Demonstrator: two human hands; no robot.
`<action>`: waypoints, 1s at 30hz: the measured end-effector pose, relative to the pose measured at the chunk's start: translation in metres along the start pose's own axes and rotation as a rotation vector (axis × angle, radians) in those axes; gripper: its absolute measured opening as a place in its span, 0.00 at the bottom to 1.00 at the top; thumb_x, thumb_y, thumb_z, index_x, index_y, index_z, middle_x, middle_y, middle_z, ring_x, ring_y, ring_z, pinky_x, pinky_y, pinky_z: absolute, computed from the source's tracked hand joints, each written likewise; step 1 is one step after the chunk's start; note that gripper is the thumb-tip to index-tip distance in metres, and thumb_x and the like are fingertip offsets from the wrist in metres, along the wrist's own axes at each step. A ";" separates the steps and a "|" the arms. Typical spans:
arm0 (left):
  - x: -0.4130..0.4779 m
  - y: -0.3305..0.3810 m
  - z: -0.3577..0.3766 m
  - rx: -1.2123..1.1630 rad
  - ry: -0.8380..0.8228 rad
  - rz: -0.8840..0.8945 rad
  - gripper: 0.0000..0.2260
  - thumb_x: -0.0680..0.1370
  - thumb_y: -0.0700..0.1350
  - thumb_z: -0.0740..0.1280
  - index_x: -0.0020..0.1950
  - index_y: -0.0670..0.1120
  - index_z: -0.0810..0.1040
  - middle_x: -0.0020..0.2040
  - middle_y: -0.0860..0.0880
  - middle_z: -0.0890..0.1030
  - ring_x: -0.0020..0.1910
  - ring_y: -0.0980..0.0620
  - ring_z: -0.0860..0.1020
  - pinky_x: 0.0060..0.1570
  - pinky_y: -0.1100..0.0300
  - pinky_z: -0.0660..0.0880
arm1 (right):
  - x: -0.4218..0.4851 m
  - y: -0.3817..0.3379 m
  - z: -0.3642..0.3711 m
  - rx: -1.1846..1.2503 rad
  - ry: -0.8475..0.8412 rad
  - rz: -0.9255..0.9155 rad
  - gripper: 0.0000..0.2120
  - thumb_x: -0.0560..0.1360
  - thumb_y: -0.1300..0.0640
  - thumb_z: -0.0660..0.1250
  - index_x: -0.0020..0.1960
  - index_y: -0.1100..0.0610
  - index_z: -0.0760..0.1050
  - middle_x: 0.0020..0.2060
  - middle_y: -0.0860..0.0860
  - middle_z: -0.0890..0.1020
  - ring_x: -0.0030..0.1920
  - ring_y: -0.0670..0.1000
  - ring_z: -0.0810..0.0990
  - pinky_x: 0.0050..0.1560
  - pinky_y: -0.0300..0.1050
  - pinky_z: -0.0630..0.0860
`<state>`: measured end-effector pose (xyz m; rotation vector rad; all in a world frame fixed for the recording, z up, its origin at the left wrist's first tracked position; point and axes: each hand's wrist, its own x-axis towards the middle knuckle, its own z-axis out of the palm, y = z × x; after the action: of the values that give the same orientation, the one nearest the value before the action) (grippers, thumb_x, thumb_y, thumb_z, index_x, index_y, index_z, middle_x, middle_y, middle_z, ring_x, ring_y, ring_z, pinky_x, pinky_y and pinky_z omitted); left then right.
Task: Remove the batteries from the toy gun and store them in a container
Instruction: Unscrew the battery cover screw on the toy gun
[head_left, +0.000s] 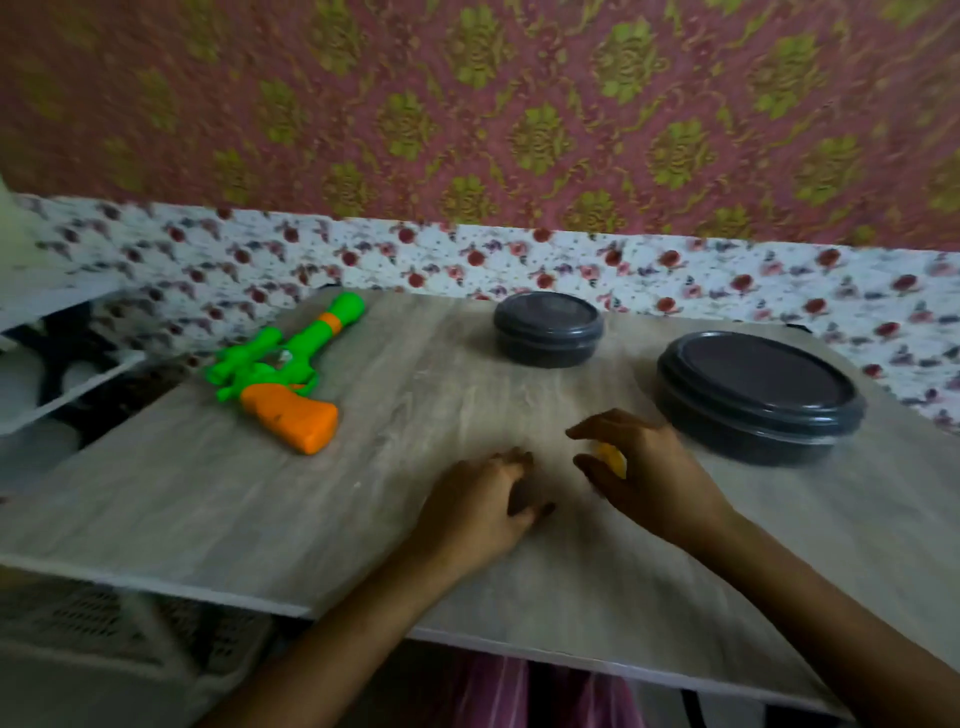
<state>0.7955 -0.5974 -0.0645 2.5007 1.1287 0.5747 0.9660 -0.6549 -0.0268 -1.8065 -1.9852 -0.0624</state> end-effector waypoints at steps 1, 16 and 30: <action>-0.007 -0.013 -0.006 0.015 0.016 -0.014 0.23 0.77 0.54 0.64 0.71 0.50 0.68 0.71 0.52 0.70 0.69 0.55 0.69 0.67 0.64 0.63 | 0.005 -0.009 0.004 -0.003 -0.010 -0.030 0.15 0.75 0.53 0.65 0.62 0.50 0.74 0.60 0.48 0.77 0.57 0.47 0.77 0.56 0.37 0.73; -0.078 -0.151 -0.086 -0.105 0.393 -0.437 0.23 0.75 0.50 0.66 0.68 0.41 0.73 0.65 0.43 0.76 0.65 0.48 0.75 0.59 0.68 0.65 | 0.122 -0.155 0.110 0.330 -0.203 -0.132 0.21 0.72 0.56 0.69 0.61 0.64 0.72 0.59 0.61 0.77 0.58 0.59 0.75 0.58 0.48 0.69; 0.003 -0.102 -0.063 -1.612 0.588 -0.685 0.17 0.82 0.42 0.55 0.69 0.38 0.68 0.63 0.42 0.75 0.51 0.50 0.78 0.46 0.62 0.75 | 0.095 -0.115 0.101 0.503 -0.049 0.052 0.25 0.63 0.54 0.76 0.59 0.55 0.76 0.49 0.51 0.82 0.48 0.48 0.80 0.52 0.43 0.76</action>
<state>0.7026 -0.5222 -0.0565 0.5496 0.9040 1.2866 0.8226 -0.5486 -0.0529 -1.5358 -1.7776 0.4597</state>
